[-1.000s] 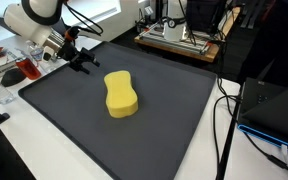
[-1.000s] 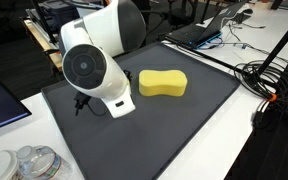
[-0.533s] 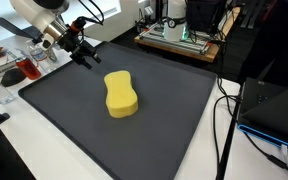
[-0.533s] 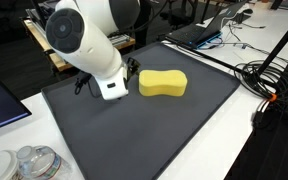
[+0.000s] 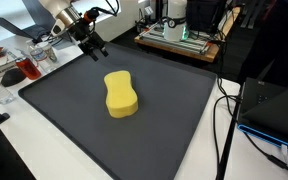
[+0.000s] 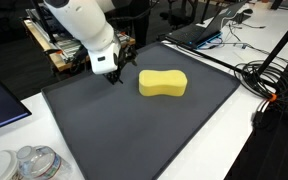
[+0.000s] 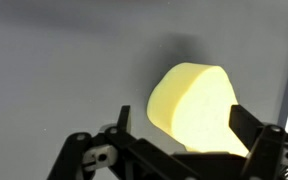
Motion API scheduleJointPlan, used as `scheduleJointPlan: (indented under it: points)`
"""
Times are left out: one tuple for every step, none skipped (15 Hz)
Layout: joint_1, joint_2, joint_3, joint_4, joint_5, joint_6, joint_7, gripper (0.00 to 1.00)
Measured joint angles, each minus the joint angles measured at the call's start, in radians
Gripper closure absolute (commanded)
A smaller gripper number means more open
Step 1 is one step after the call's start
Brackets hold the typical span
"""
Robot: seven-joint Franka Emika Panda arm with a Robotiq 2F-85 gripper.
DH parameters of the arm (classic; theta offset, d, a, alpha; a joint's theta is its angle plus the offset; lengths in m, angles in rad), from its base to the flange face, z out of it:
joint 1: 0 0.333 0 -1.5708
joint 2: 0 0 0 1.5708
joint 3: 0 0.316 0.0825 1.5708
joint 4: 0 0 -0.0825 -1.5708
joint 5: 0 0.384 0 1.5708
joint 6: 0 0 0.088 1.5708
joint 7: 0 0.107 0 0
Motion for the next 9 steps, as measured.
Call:
scheduleJointPlan:
  points:
    - [0.015, -0.038, -0.013, -0.051, 0.003, 0.022, 0.003, 0.00]
    - [0.029, -0.075, -0.023, -0.102, 0.004, 0.047, 0.004, 0.00]
    - [0.043, -0.114, -0.032, -0.153, 0.007, 0.078, 0.004, 0.00]
    - [0.059, -0.154, -0.038, -0.206, 0.014, 0.121, 0.004, 0.00]
    - [0.077, -0.196, -0.042, -0.257, 0.015, 0.173, 0.002, 0.00]
    - [0.100, -0.240, -0.045, -0.311, 0.013, 0.231, -0.001, 0.00]
    - [0.125, -0.285, -0.045, -0.364, 0.009, 0.284, -0.009, 0.00]
    - [0.155, -0.332, -0.046, -0.419, 0.000, 0.335, -0.012, 0.00]
    - [0.187, -0.379, -0.045, -0.473, -0.013, 0.382, -0.011, 0.00]
